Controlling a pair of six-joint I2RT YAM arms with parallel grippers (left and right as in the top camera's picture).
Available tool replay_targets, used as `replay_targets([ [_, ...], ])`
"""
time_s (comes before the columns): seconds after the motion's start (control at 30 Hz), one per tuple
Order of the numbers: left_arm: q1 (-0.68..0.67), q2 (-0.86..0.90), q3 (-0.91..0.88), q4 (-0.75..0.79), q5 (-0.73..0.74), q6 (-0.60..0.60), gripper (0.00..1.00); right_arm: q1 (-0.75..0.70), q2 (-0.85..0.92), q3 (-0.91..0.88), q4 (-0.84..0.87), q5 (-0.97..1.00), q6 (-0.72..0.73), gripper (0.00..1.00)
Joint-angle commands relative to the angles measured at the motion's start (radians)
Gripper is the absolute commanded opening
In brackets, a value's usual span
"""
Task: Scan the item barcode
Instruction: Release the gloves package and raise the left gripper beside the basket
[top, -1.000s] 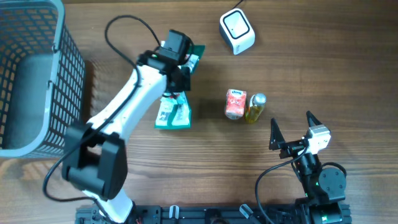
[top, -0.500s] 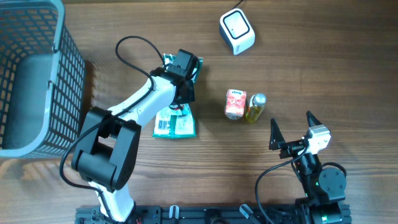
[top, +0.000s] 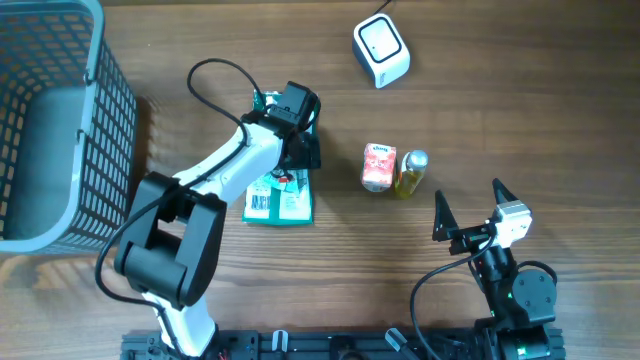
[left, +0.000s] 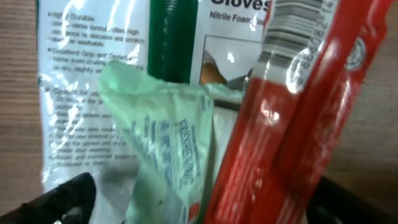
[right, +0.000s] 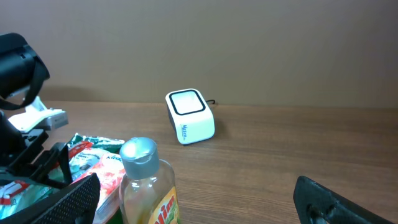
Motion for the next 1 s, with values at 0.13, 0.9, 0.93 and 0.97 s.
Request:
replay_targets([
  [0.13,0.043,-0.211,0.113,-0.055,-0.014,0.028,1.00,-0.005,-0.004,-0.001,0.003,-0.002,-0.008,1.00],
  [0.9,0.372,-0.456,0.138,-0.062,-0.021,0.158,1.00,-0.005,-0.004,-0.001,0.003,-0.002,-0.008,1.00],
  [0.93,0.372,-0.456,0.138,-0.062,-0.021,0.158,1.00,-0.005,-0.004,-0.001,0.003,-0.002,-0.008,1.00],
  [0.97,0.372,-0.456,0.138,-0.062,-0.021,0.158,1.00,-0.005,-0.004,-0.001,0.003,-0.002,-0.008,1.00],
])
